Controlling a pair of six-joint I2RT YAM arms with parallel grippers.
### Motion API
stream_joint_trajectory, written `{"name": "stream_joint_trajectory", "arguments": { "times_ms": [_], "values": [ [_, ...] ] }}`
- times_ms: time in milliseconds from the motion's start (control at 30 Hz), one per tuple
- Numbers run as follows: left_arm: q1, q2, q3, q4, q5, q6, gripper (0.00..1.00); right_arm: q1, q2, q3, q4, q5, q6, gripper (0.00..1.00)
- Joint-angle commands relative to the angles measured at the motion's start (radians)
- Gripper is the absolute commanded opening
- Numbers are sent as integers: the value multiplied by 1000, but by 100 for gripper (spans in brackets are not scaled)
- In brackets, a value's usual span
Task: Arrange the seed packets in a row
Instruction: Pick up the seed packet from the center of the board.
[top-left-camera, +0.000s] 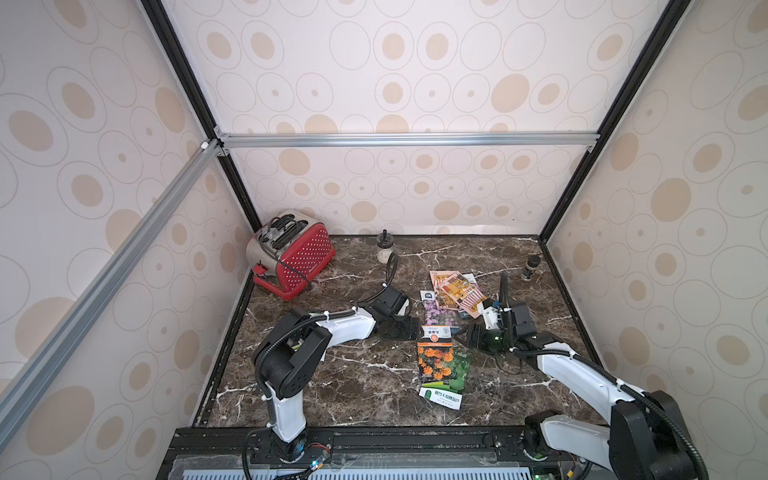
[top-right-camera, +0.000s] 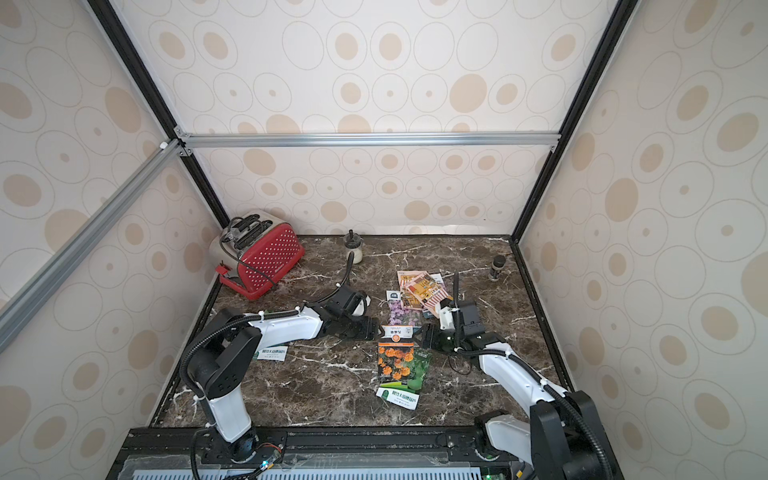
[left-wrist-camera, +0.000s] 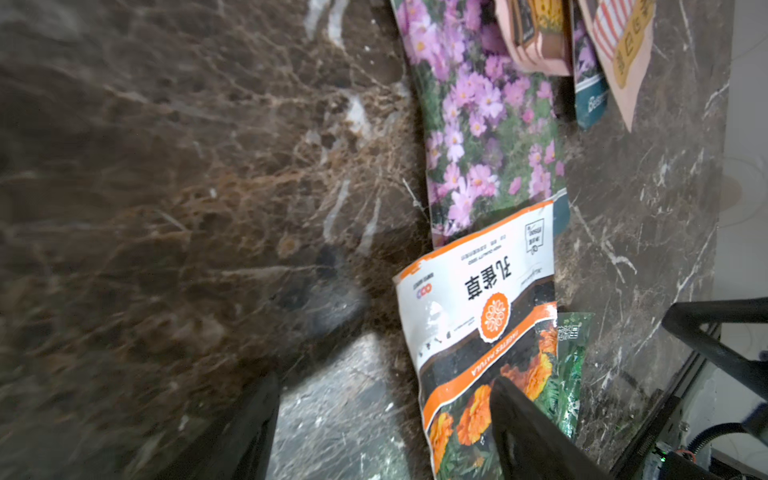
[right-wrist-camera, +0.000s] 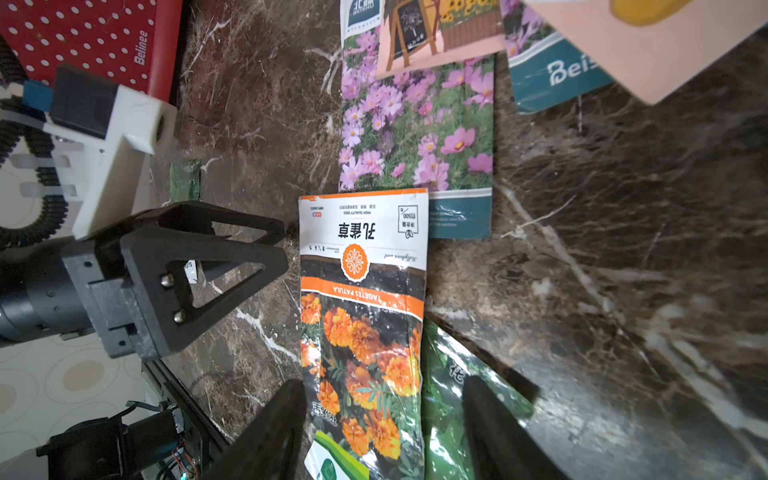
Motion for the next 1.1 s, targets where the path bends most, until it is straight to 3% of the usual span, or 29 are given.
{"name": "stream_joint_trajectory", "arguments": {
  "times_ms": [0, 167, 467, 567, 633, 700, 733, 800, 933, 1067],
  "values": [
    [-18, 27, 44, 54, 43, -4, 78, 5, 40, -12, 61, -30, 10, 61],
    [-29, 56, 55, 67, 61, -7, 73, 23, 106, -16, 113, -29, 8, 60],
    [-31, 78, 61, 93, 80, -11, 38, 97, 262, -38, 293, -17, 42, 55],
    [-31, 86, 70, 104, 88, -17, 23, 118, 319, -58, 383, -4, 61, 42],
    [-31, 92, 78, 110, 96, -19, 13, 123, 346, -79, 459, -6, 89, 24],
    [-31, 91, 87, 106, 100, -14, 10, 127, 350, -97, 521, -1, 113, 8],
    [-31, 90, 90, 104, 101, -11, 10, 128, 342, -100, 527, 7, 117, 0],
    [-31, 80, 103, 92, 94, -3, 16, 130, 303, -107, 518, 34, 122, 0],
    [-31, 46, 151, 28, 62, 19, 54, 132, 159, -89, 400, 109, 107, 0],
    [-26, 18, 207, -11, 49, 12, 71, 125, -38, -57, 216, 246, 101, 0]
  ]
}}
